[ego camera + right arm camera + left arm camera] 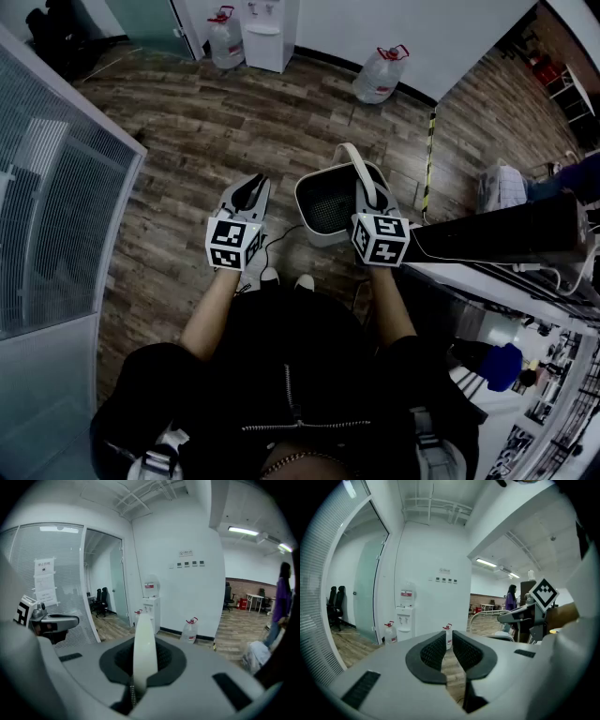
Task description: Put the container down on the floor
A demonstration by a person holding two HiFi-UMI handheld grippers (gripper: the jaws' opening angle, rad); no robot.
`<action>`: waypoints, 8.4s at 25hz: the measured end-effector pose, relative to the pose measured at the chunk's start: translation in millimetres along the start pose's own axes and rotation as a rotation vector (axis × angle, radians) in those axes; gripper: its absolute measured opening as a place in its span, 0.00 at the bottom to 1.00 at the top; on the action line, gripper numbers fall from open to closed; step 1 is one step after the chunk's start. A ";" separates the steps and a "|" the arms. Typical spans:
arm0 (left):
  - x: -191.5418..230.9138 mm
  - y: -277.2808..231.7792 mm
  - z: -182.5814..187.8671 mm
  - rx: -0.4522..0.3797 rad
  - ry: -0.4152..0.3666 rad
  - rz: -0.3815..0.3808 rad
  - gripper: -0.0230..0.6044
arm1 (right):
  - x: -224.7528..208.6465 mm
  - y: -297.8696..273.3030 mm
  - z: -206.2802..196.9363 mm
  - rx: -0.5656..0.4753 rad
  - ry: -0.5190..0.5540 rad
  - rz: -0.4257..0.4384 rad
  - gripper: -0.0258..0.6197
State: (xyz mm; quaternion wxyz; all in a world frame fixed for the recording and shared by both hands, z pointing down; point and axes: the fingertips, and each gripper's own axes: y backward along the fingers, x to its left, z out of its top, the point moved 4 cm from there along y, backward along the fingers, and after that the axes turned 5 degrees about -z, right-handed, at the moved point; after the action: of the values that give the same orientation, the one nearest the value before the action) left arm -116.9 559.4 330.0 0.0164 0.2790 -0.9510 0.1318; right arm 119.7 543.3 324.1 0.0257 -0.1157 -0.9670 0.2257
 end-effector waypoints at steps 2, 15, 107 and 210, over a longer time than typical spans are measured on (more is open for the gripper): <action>4.3 0.7 1.0 -0.001 -0.007 -0.009 0.12 | 6.4 -4.1 2.3 0.005 -0.006 0.010 0.06; 43.8 10.2 -5.4 0.021 -0.037 -0.050 0.12 | 37.6 -21.8 -7.7 0.053 -0.062 -0.017 0.06; 320.6 -458.6 115.2 0.116 -0.060 -0.147 0.11 | -99.0 -500.1 185.3 0.175 -0.241 -0.064 0.06; 655.5 -1014.0 -261.1 0.205 -0.077 -0.165 0.06 | -136.6 -1387.3 -81.7 0.077 -0.219 0.195 0.09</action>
State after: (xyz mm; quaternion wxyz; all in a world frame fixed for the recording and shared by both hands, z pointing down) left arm -138.5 -538.6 895.6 -0.0378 0.3613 -0.9063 0.2159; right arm -33.4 -662.6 1011.5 -0.0974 -0.1825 -0.9388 0.2755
